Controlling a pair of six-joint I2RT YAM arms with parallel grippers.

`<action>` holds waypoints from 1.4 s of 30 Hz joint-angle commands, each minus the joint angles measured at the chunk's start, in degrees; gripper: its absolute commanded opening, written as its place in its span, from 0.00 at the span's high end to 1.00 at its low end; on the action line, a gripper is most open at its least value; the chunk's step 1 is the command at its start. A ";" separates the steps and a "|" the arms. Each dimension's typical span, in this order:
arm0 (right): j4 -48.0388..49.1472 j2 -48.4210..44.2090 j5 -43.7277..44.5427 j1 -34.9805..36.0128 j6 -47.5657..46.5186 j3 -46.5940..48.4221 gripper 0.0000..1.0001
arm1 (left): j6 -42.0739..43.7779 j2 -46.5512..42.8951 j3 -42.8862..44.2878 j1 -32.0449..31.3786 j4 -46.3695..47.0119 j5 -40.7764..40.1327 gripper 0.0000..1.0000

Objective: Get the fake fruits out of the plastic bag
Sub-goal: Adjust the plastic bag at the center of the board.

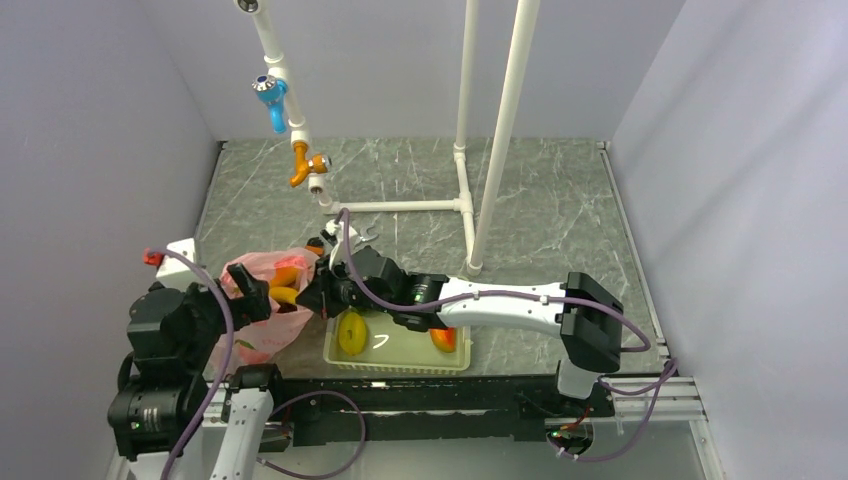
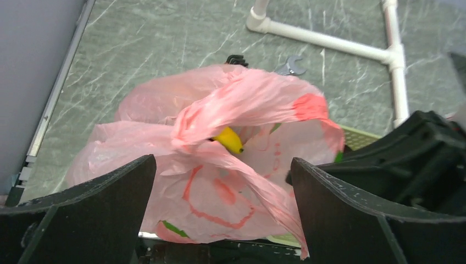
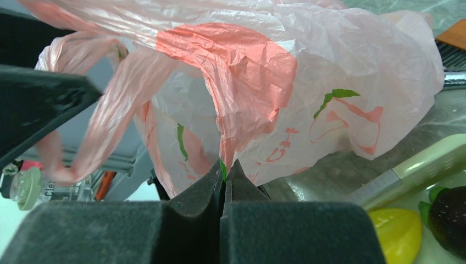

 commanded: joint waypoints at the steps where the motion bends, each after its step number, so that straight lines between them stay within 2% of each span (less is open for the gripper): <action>1: 4.51 -3.20 -1.33 -0.82 -2.46 -1.59 1.00 | 4.93 -1.76 -4.62 -0.05 9.73 -1.27 0.01; 3: 5.05 -2.94 -1.55 -0.94 -2.78 -2.00 1.00 | 6.98 -2.46 -7.75 -0.13 14.46 -1.47 0.01; 5: 5.41 -2.41 -3.77 -1.19 -3.09 -2.11 1.00 | 7.85 -1.16 -8.91 -0.06 16.95 -4.91 0.01; 9: 6.04 -0.94 -6.58 -1.18 -5.11 -1.65 1.00 | 9.40 4.09 -7.19 -0.10 20.56 -6.16 0.00; 13: 4.25 0.71 -6.39 -1.27 -6.71 -0.24 1.00 | 11.29 10.02 -1.34 -0.06 20.72 -1.95 0.01; 16: 3.22 2.01 -6.67 -1.51 -7.65 1.16 1.00 | 12.54 12.25 -1.01 -0.05 22.83 2.89 0.04; 18: 2.95 2.99 -7.12 -1.74 -8.36 2.16 1.00 | 12.84 13.31 -0.92 -0.06 23.58 2.98 0.15; 22: 1.23 5.60 -6.64 -2.57 -11.40 4.37 1.00 | 13.81 14.19 -0.26 -0.05 25.25 0.72 0.51; 24: 1.86 6.63 -7.33 -3.58 -12.41 4.64 1.00 | 14.83 13.85 0.01 -0.06 27.18 -0.46 0.74; 25: 2.06 7.07 -7.50 -4.14 -12.59 4.72 1.00 | 14.92 13.73 0.27 -0.05 27.96 -1.28 0.90; 26: 2.06 7.69 -7.35 -4.92 -12.75 4.93 1.00 | 14.93 13.71 0.64 -0.11 28.69 -2.33 1.00; 33: 0.83 9.46 -0.98 -6.33 -14.29 3.20 1.00 | 17.95 12.86 2.42 -0.11 36.48 -13.33 1.00; 37: 2.66 10.21 -1.57 -6.27 -14.27 2.57 1.00 | 20.72 14.73 4.63 -0.05 39.61 -14.75 1.00; 42: -0.06 12.92 -3.62 -6.80 -14.55 7.48 1.00 | 21.13 16.72 7.07 -0.08 37.05 -14.17 1.00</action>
